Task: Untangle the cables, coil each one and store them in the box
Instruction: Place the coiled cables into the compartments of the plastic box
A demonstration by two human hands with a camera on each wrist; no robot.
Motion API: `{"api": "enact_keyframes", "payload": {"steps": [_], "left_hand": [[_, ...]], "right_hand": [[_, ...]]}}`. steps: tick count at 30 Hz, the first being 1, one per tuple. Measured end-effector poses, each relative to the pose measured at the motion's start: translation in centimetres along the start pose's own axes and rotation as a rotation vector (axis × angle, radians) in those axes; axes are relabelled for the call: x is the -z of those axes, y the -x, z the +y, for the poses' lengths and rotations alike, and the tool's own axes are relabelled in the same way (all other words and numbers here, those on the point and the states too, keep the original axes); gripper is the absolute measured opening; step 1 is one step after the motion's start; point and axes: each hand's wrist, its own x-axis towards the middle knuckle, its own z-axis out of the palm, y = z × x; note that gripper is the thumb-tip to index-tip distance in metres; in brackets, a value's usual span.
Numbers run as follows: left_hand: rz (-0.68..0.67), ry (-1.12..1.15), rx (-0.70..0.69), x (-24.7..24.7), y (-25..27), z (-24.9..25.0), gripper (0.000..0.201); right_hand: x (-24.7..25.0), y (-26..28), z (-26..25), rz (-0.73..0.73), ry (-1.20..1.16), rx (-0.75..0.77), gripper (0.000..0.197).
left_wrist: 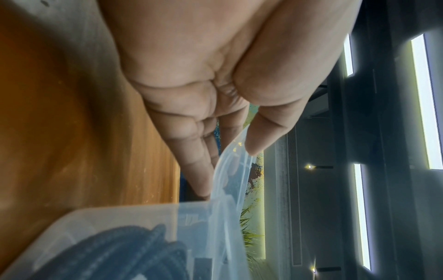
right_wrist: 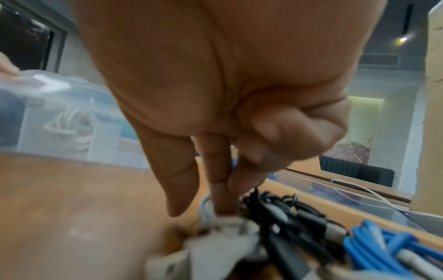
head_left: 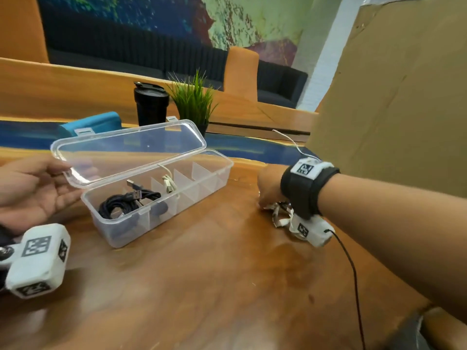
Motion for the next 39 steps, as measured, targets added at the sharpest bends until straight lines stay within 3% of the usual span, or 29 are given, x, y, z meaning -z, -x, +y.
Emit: {"api": "enact_keyframes", "payload": {"steps": [2,5,9,14,17,20,22,26,32,39], "left_hand": [[0.008,-0.156,-0.004,-0.1,0.8,0.0,0.031],[0.021,-0.188,0.033,-0.7,1.3,0.1,0.041],[0.021,-0.18,0.057,-0.9,2.0,0.5,0.038],[0.031,-0.181,0.042,-1.1,2.2,0.5,0.029],[0.03,-0.169,0.024,-1.5,2.6,0.4,0.028],[0.038,-0.18,0.015,-1.7,2.9,0.4,0.028],[0.046,-0.184,0.008,-1.7,2.9,0.5,0.028],[0.047,-0.184,0.008,-1.6,2.8,0.4,0.028],[0.043,-0.192,0.02,-1.4,2.6,0.5,0.029],[0.048,-0.182,0.029,-1.2,2.5,0.7,0.032]], "right_hand": [[-0.6,-0.2,-0.4,-0.005,0.007,-0.035,0.023],[-0.8,-0.6,-0.5,-0.003,-0.092,-0.073,0.02],[0.3,-1.1,0.8,0.05,-0.655,-0.144,0.015],[1.6,-1.1,3.4,-0.148,-1.44,-0.214,0.006],[2.7,-0.1,3.7,-0.224,-1.693,-0.124,0.008],[4.1,0.6,3.0,-0.218,-1.774,-0.009,0.014],[5.2,1.0,1.7,-0.174,-1.742,0.086,0.016],[7.4,1.1,-2.3,-0.018,-1.432,0.219,0.023],[8.2,-1.9,-7.5,0.11,-0.973,0.178,0.026],[7.2,-4.9,-8.6,0.057,-0.594,0.16,0.022]]}}
